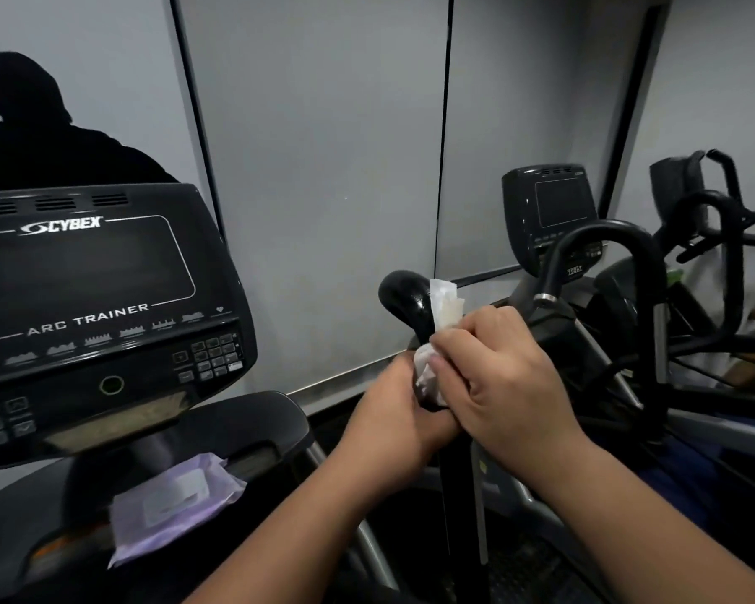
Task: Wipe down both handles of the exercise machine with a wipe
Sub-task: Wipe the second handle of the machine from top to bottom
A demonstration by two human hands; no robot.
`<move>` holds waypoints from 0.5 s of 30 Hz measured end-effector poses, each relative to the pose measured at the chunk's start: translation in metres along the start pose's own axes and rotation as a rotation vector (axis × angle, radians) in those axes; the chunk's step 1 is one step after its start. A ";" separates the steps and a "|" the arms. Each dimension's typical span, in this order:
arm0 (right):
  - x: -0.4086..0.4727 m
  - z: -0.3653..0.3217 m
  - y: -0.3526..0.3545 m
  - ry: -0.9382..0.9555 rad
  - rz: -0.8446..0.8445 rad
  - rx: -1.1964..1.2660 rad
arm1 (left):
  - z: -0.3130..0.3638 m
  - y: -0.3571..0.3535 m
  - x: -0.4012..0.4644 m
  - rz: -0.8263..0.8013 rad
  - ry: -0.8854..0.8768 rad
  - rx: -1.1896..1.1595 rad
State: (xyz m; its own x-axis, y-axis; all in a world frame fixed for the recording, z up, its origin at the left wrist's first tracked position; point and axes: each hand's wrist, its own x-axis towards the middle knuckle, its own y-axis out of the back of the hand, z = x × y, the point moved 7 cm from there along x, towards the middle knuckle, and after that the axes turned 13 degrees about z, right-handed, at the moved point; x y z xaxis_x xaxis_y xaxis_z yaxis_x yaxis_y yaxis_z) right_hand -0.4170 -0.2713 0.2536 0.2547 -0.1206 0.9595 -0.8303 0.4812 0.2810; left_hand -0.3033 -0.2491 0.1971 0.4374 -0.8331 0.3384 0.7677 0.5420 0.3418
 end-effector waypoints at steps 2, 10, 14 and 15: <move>0.001 0.007 0.001 -0.006 0.019 0.055 | 0.000 -0.009 0.006 -0.029 -0.014 0.002; 0.004 0.012 0.012 0.127 0.021 0.041 | -0.028 -0.049 -0.014 -0.140 0.126 -0.315; -0.006 -0.003 0.015 0.232 0.008 0.025 | -0.043 -0.066 -0.028 -0.142 0.178 -0.311; -0.009 -0.006 0.017 0.291 -0.011 0.013 | -0.044 -0.067 -0.030 -0.124 0.185 -0.309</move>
State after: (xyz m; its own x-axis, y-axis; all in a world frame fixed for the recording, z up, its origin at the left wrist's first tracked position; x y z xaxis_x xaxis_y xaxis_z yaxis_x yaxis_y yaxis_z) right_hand -0.4306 -0.2567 0.2493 0.3934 0.1297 0.9102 -0.8327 0.4699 0.2929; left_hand -0.3470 -0.2657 0.1253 0.3874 -0.9117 0.1370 0.9130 0.4001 0.0803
